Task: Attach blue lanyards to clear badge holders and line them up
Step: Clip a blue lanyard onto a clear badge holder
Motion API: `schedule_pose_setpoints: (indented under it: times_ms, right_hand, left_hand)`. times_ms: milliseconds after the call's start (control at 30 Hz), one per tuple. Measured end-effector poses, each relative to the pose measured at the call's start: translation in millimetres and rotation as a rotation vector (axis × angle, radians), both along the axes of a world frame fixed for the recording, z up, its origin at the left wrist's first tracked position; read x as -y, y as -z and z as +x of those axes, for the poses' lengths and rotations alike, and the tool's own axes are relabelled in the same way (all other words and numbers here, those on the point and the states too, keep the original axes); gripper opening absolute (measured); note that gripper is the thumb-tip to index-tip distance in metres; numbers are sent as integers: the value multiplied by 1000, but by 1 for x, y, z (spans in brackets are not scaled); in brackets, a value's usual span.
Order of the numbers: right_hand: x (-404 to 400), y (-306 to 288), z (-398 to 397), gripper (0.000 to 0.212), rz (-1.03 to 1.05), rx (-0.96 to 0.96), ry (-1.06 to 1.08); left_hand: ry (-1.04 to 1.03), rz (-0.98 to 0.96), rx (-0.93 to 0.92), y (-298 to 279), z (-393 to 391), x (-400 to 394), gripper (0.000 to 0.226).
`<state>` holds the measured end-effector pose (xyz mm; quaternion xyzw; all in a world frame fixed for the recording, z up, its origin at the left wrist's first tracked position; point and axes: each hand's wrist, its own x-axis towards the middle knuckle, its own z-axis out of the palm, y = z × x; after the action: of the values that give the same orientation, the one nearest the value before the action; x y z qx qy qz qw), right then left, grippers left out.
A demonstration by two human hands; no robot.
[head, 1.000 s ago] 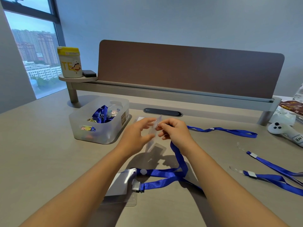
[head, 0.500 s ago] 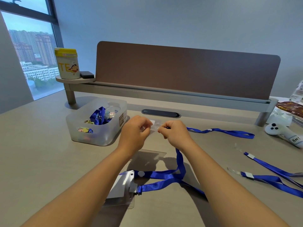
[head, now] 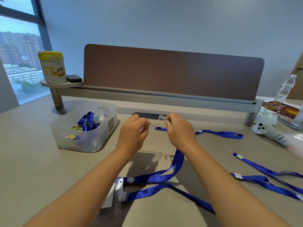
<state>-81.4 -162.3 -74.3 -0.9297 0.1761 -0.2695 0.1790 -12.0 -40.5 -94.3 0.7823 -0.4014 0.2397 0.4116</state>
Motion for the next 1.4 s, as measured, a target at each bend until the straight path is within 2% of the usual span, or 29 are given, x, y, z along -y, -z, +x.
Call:
schedule_pose_setpoints:
  times_ms: [200, 400, 667, 800, 900, 1200, 1400]
  right_hand:
    - [31, -15, -12, 36, -1, -67, 44]
    - [16, 15, -27, 45, 228, -319, -70]
    - [-36, 49, -22, 52, 415, -499, -223]
    - [-55, 54, -19, 62, 365, -598, -309]
    - [-62, 60, -17, 62, 195, -671, -293]
    - [-55, 58, -7, 33, 84, -580, -176]
    - [-53, 34, 7, 31, 190, -346, -177]
  left_hand:
    - [1, 29, -59, 3, -2, 12, 13]
    - [4, 178, -72, 15, -16, 4, 15]
    - [-103, 158, -47, 23, -20, -38, 15]
    - [-146, 151, -61, 23, -19, -59, 15]
    - [-167, 163, -73, 24, -18, -69, 16]
    - [-177, 138, -102, 21, -10, -75, 18]
    - [-189, 63, -138, 7, 3, -81, 17]
